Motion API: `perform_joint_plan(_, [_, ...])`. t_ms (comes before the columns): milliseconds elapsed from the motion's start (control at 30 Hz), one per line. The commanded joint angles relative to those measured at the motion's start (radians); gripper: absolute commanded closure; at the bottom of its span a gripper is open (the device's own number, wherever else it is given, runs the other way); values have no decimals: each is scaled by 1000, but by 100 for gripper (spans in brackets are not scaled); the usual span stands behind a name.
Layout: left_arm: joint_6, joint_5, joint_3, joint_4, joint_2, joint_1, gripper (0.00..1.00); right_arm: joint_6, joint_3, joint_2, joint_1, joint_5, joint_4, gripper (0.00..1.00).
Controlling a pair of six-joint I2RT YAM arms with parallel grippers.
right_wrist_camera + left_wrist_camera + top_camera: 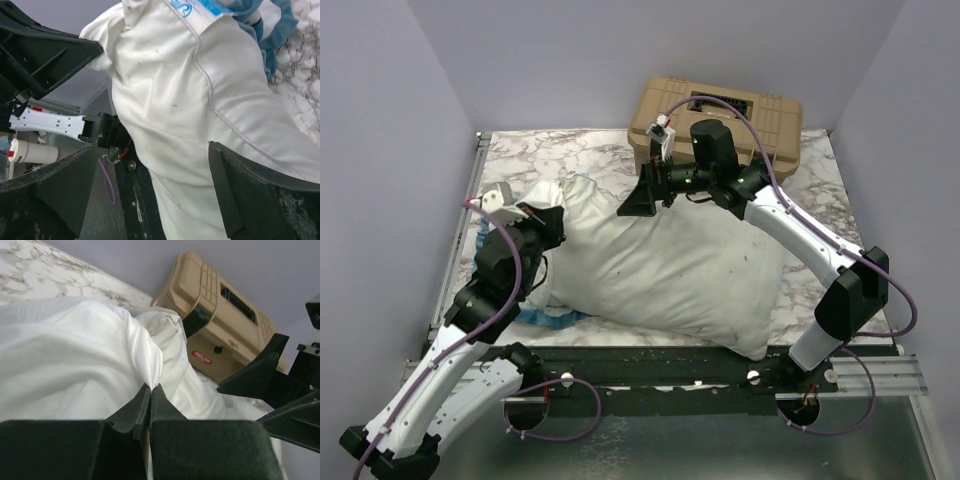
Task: Put the pillow into the pillowcase
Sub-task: Stuff the pillow into the pillowcase.
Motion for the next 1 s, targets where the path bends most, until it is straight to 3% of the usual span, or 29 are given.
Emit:
perform_joint_plan(0, [-124,-139,-57,69,-88,-6,100,-50,46,33,-1,6,68,3])
perform_joint_plan(267, [-122,-103,-36,69,-62,-6,100,-25,349,267,17,-86,110,3])
perform_joint_plan(467, [-101,-100,-9,68,-39,-6,100,54,429,407,64,-151,177,7])
perform_joint_plan(533, [-98,-117,-5,68,-43,-6,100,65,443,426,87,-196,188,18])
perform_joint_plan(633, [-84,-150,1,64,-50,-6,100,91,451,446,103,-273,181,82])
perform_joint_plan(667, [-80,-165,4,61,-50,-6,100,96,426,437,104,-278,186,97])
perform_joint_plan(967, [41,-298,110,80,33,-6,100,71,153,202,102,-316,167,100])
